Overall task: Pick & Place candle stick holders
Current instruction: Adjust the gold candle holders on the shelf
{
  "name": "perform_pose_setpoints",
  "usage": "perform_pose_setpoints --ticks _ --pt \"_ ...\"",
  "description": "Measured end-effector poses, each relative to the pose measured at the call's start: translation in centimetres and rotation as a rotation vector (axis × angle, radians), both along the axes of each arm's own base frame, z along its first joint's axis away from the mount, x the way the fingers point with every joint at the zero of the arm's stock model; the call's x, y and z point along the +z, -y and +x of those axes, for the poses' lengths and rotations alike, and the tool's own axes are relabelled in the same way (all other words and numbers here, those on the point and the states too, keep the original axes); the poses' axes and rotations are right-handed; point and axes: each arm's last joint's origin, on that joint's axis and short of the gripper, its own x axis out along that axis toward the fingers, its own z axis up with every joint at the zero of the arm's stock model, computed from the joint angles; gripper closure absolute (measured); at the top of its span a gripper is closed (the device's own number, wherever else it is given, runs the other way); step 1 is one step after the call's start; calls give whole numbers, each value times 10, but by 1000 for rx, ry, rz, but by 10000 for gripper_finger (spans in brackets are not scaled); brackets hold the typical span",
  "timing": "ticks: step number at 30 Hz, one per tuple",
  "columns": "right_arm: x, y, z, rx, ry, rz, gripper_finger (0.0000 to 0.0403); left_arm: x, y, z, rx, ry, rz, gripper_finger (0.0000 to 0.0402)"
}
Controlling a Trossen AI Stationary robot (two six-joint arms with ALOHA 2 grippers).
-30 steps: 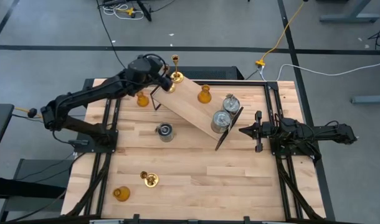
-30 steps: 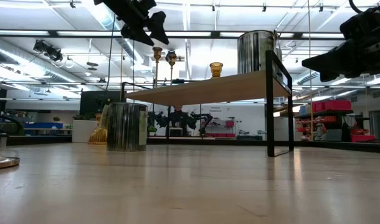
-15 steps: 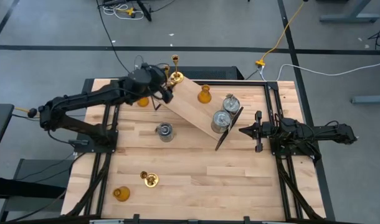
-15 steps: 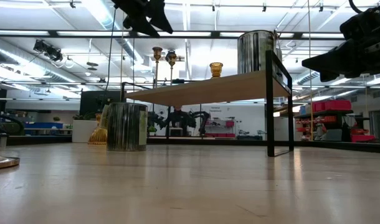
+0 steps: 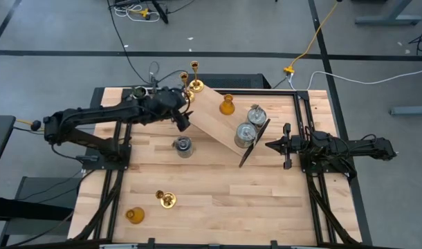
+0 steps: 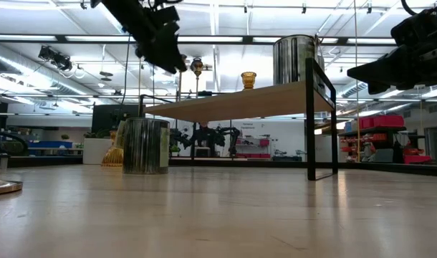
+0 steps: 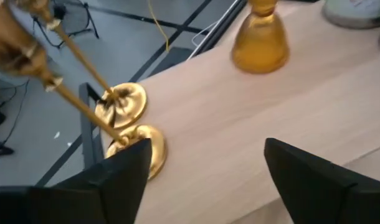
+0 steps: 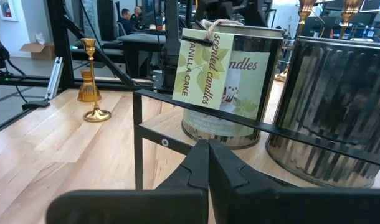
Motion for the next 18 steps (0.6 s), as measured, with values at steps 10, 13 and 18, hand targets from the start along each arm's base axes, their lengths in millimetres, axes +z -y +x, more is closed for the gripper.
perform_pose_setpoints --ticks 10,13,18 --pt "0 0 0 0 0 0 400 -3 -23 -8 86 -1 4 214" --pt "0 0 0 0 0 0 400 -3 -29 -11 110 1 4 248" --pt "0 0 0 0 0 0 400 -3 -36 -14 141 2 5 301"
